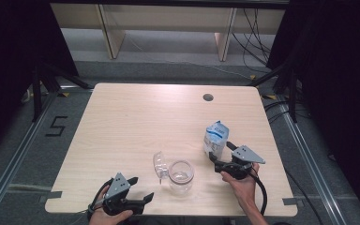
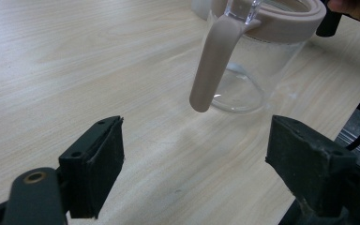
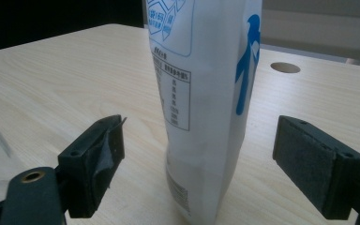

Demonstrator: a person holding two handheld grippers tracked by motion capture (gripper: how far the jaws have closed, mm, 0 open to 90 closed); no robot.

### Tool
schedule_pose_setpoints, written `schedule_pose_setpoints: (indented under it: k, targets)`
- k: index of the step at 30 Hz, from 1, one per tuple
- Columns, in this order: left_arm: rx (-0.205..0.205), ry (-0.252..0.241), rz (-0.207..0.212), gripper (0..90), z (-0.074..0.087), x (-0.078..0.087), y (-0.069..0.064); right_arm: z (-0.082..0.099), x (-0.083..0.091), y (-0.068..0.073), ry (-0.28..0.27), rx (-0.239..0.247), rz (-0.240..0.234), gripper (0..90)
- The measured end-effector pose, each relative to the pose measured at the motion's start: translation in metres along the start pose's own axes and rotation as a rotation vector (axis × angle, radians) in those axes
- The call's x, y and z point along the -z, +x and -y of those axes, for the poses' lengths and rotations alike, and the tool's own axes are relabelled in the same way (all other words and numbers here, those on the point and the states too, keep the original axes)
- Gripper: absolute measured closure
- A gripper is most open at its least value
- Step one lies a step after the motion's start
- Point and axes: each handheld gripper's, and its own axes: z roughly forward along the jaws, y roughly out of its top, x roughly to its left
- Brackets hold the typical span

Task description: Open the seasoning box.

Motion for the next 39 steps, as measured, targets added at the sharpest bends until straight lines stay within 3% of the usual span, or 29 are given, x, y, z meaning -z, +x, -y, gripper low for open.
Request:
schedule_pose_setpoints:
  k: [1,7,8,9,11,13,14,17,22,26,27,30,31,39]
  targets:
    - [-0.001,0.001,0.0,18.8,0.0,0.0,0.0,0.0,-0.002,-0.002,-0.006,0.018,-0.014,17.6]
    - [-0.001,0.001,-0.002,18.8,-0.001,0.0,0.0,0.0,-0.006,0.0,-0.006,0.016,-0.007,17.7]
    - [0.005,0.005,-0.002,18.8,-0.001,0.0,0.0,-0.001,-0.007,-0.001,-0.005,0.038,-0.003,17.4]
    - [0.005,0.005,-0.002,18.8,-0.001,0.0,0.0,0.0,-0.007,0.0,-0.005,0.016,-0.013,17.2]
    - [0.019,-0.005,0.008,18.7,-0.001,-0.001,-0.002,0.0,-0.008,0.0,-0.018,0.021,-0.011,17.2]
    - [0.002,0.0,0.011,18.7,-0.001,-0.002,-0.001,0.0,-0.009,0.001,-0.01,0.027,-0.013,17.1]
    - [0.009,-0.006,0.015,18.8,-0.001,-0.003,-0.002,0.0,-0.01,0.002,-0.014,0.029,0.01,17.1]
    - [0.019,-0.007,0.014,18.7,-0.001,-0.003,-0.002,0.001,-0.012,0.001,-0.022,0.045,0.004,17.0]
    - [0.01,-0.002,0.016,18.7,-0.001,-0.003,-0.002,0.001,-0.013,0.0,-0.012,0.063,0.039,17.0]
    - [0.021,-0.007,0.015,18.7,-0.001,-0.003,-0.002,0.002,-0.017,-0.001,-0.022,0.058,0.022,17.8]
    - [0.021,-0.009,0.017,18.7,-0.002,-0.004,-0.001,0.002,-0.017,0.0,-0.02,0.063,0.038,17.9]
    - [0.017,-0.002,0.013,18.7,-0.002,-0.004,-0.001,0.004,-0.022,0.0,-0.019,0.064,0.022,18.0]
    - [0.017,-0.002,0.013,18.7,-0.002,-0.004,-0.001,0.004,-0.023,0.001,-0.015,0.07,0.038,18.0]
    - [0.017,-0.008,0.017,18.8,-0.002,-0.003,-0.001,0.005,-0.031,0.0,-0.007,0.058,0.031,19.2]
